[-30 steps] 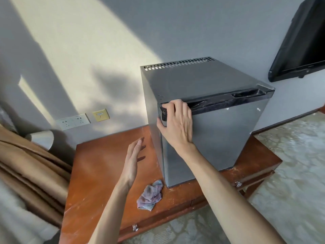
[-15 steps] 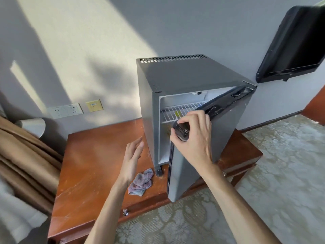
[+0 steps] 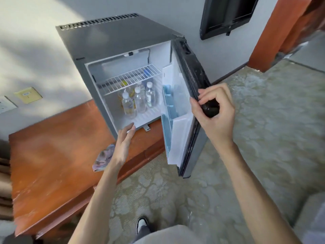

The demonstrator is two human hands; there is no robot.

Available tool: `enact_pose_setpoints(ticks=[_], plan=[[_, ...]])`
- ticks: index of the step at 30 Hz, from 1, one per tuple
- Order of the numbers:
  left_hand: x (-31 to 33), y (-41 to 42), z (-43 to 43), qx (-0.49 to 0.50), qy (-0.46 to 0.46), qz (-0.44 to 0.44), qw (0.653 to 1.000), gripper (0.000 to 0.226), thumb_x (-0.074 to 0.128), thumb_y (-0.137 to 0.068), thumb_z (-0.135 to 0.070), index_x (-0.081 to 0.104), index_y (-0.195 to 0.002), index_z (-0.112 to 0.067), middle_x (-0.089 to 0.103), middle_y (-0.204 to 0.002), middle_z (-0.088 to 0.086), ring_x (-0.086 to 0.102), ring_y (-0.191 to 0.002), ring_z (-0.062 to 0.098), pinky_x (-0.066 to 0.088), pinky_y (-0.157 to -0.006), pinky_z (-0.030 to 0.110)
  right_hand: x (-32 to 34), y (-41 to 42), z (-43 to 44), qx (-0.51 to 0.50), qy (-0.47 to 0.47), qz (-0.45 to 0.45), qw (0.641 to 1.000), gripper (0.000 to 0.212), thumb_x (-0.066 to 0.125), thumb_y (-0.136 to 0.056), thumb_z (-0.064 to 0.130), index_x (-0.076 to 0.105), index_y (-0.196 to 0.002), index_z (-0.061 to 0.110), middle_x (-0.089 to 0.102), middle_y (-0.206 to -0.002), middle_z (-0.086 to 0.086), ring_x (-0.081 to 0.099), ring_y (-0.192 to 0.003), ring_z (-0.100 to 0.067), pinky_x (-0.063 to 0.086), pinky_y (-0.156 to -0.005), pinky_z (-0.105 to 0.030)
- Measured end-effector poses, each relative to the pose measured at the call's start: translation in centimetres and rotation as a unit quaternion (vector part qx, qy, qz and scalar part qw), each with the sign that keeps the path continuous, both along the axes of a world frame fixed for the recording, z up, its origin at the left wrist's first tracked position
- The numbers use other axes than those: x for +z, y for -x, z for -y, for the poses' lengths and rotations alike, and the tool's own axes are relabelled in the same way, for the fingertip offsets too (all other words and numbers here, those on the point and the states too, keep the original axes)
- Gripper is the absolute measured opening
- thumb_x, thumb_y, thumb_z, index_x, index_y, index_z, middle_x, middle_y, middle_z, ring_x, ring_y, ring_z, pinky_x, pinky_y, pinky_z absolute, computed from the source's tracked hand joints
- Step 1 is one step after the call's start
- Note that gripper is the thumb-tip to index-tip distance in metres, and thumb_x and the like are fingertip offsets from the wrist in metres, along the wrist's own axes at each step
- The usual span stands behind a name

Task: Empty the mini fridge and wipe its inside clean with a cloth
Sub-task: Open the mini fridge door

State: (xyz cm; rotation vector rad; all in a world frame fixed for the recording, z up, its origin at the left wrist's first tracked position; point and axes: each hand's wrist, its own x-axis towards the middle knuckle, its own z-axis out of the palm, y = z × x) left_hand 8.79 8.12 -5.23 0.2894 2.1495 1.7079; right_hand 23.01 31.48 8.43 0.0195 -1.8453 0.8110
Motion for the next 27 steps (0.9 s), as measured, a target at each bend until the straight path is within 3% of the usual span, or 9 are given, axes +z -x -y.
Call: enact_pose_setpoints(ticks=[5, 8, 12, 14, 17, 20, 23, 25, 27], plan=[[-0.8, -1.7, -3.1, -0.018, 0.004, -0.014, 1.0, 0.062, 0.049, -0.094, -0.073, 0.053, -0.146, -0.04, 0.044, -0.156, -0.009, 0.046, -0.144, 0.015, 0.038, -0.123, 0.05, 0.4, -2.6, -3.9, -0.065, -0.056, 0.029, 0.996, 0.013, 0.075, -0.087, 0.006, 0.068, -0.082, -0.004, 0.061, -0.092, -0.015, 0.064, -0.092, -0.027, 0.052, -0.083, -0.041], [-1.1, -2.7, -5.2, -0.028, -0.002, -0.002, 1.0, 0.047, 0.049, -0.101, -0.066, 0.054, -0.141, -0.041, 0.046, -0.155, -0.004, 0.049, -0.14, 0.019, 0.041, -0.114, 0.043, 0.3, -4.1, -5.8, -0.1, -0.1, 0.057, 0.988, 0.007, 0.071, -0.089, 0.007, 0.072, -0.092, 0.001, 0.063, -0.099, -0.012, 0.062, -0.096, -0.027, 0.05, -0.086, -0.038], [-2.1, -3.5, -6.7, -0.038, 0.018, -0.009, 0.999, 0.066, 0.053, -0.097, -0.071, 0.051, -0.151, -0.034, 0.048, -0.157, -0.009, 0.049, -0.143, 0.015, 0.04, -0.12, 0.043, -1.1, -5.4, -7.6, -0.164, -0.122, 0.065, 0.977, 0.016, 0.066, -0.092, 0.006, 0.072, -0.107, 0.005, 0.065, -0.113, -0.009, 0.059, -0.111, -0.028, 0.045, -0.1, -0.043], [-3.3, -3.3, -6.7, -0.036, 0.053, -0.007, 0.998, 0.062, 0.057, -0.101, -0.063, 0.047, -0.154, -0.032, 0.049, -0.157, -0.009, 0.049, -0.144, 0.015, 0.04, -0.12, 0.042, -1.8, -5.4, -7.3, -0.21, -0.1, 0.062, 0.971, 0.023, 0.064, -0.094, 0.005, 0.068, -0.117, 0.005, 0.065, -0.119, -0.009, 0.056, -0.125, -0.027, 0.029, -0.119, -0.053], [-4.4, -2.9, -6.3, -0.025, 0.074, 0.008, 0.997, 0.065, 0.062, -0.099, -0.059, 0.046, -0.156, -0.031, 0.051, -0.157, -0.005, 0.05, -0.143, 0.017, 0.043, -0.119, 0.043, -2.7, -4.4, -4.4, -0.254, -0.079, 0.042, 0.963, 0.027, 0.061, -0.095, 0.006, 0.066, -0.122, 0.005, 0.064, -0.123, -0.009, 0.05, -0.135, -0.029, 0.01, -0.125, -0.049], [-4.2, -0.9, -6.1, 0.003, 0.084, 0.019, 0.996, 0.064, 0.066, -0.1, -0.051, 0.046, -0.155, -0.024, 0.052, -0.154, 0.0, 0.051, -0.143, 0.02, 0.043, -0.115, 0.04, -4.0, -1.3, -1.0, -0.143, -0.108, 0.054, 0.982, 0.024, 0.063, -0.092, 0.005, 0.069, -0.115, 0.007, 0.067, -0.117, -0.008, 0.057, -0.126, -0.028, 0.016, -0.124, -0.041], [-3.5, 2.7, -5.9, 0.04, 0.076, 0.017, 0.996, 0.065, 0.069, -0.101, -0.043, 0.044, -0.157, -0.02, 0.05, -0.155, 0.004, 0.049, -0.144, 0.023, 0.044, -0.112, 0.042, -6.8, 3.6, 0.5, -0.006, -0.1, 0.139, 0.985, 0.026, 0.062, -0.093, 0.01, 0.066, -0.119, 0.008, 0.066, -0.114, -0.004, 0.059, -0.114, -0.024, 0.041, -0.111, -0.039], [-3.5, 5.8, -5.7, 0.079, 0.071, 0.012, 0.994, 0.069, 0.073, -0.098, -0.039, 0.044, -0.157, -0.018, 0.048, -0.157, 0.006, 0.049, -0.144, 0.023, 0.045, -0.112, 0.041, -9.4, 7.4, 0.5, 0.044, -0.035, 0.242, 0.969, 0.035, 0.063, -0.095, 0.021, 0.058, -0.128, 0.011, 0.062, -0.119, -0.001, 0.056, -0.113, -0.02, 0.048, -0.097, -0.041], [-3.9, 8.9, -5.6, 0.105, 0.077, 0.006, 0.992, 0.077, 0.078, -0.095, -0.039, 0.041, -0.157, -0.015, 0.046, -0.158, 0.007, 0.048, -0.144, 0.022, 0.044, -0.111, 0.036, -12.0, 11.0, 0.1, 0.081, 0.047, 0.335, 0.937, 0.048, 0.065, -0.096, 0.033, 0.049, -0.136, 0.014, 0.057, -0.129, 0.0, 0.053, -0.121, -0.016, 0.048, -0.099, -0.04]])
